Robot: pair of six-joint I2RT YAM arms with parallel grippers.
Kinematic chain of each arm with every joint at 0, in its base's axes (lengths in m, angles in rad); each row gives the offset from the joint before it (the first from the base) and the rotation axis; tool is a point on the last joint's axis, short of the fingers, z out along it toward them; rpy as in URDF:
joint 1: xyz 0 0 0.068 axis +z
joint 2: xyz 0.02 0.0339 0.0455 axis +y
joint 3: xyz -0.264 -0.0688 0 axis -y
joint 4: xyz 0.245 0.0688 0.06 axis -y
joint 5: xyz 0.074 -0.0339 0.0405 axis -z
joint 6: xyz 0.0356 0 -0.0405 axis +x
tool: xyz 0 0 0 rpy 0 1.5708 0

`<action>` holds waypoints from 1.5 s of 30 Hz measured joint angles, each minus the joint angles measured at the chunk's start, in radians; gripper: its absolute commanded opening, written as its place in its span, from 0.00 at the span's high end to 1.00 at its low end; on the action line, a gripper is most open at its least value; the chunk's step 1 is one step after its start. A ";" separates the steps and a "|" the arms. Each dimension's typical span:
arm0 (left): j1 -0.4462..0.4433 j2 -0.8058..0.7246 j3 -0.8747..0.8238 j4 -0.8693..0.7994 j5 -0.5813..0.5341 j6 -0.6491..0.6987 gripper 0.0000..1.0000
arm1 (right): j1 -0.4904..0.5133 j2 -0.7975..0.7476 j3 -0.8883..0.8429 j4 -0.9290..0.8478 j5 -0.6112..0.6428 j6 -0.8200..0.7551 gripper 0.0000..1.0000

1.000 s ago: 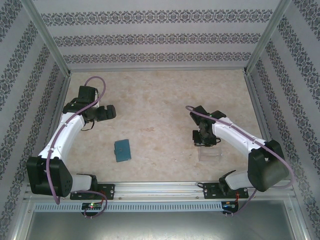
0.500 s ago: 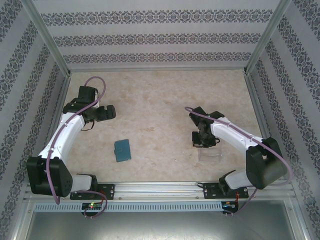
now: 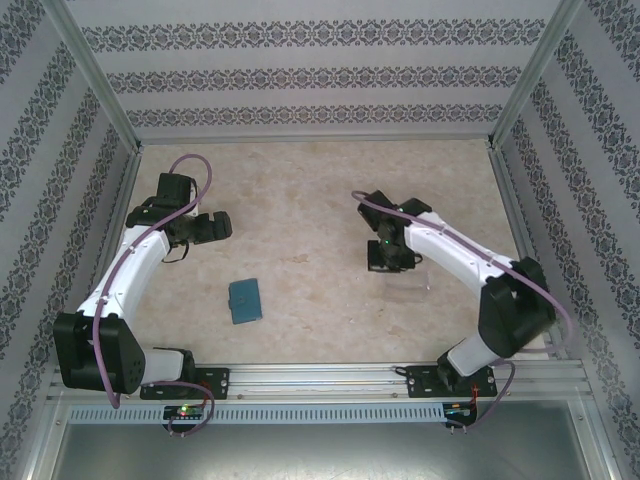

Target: Take the credit cards out of the card holder

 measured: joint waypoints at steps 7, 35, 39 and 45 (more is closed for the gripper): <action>0.002 0.000 0.000 0.000 -0.005 0.000 0.00 | 0.061 0.245 0.343 -0.050 0.022 0.034 1.00; 0.002 0.000 -0.002 0.000 -0.011 0.000 0.00 | 0.058 0.982 1.352 -0.275 0.058 0.052 1.00; 0.002 0.000 -0.002 0.000 -0.010 0.000 0.00 | 0.051 0.995 1.354 -0.277 0.052 0.052 1.00; 0.002 0.000 -0.002 0.000 -0.008 0.000 0.00 | 0.045 1.003 1.366 -0.277 0.046 0.052 0.99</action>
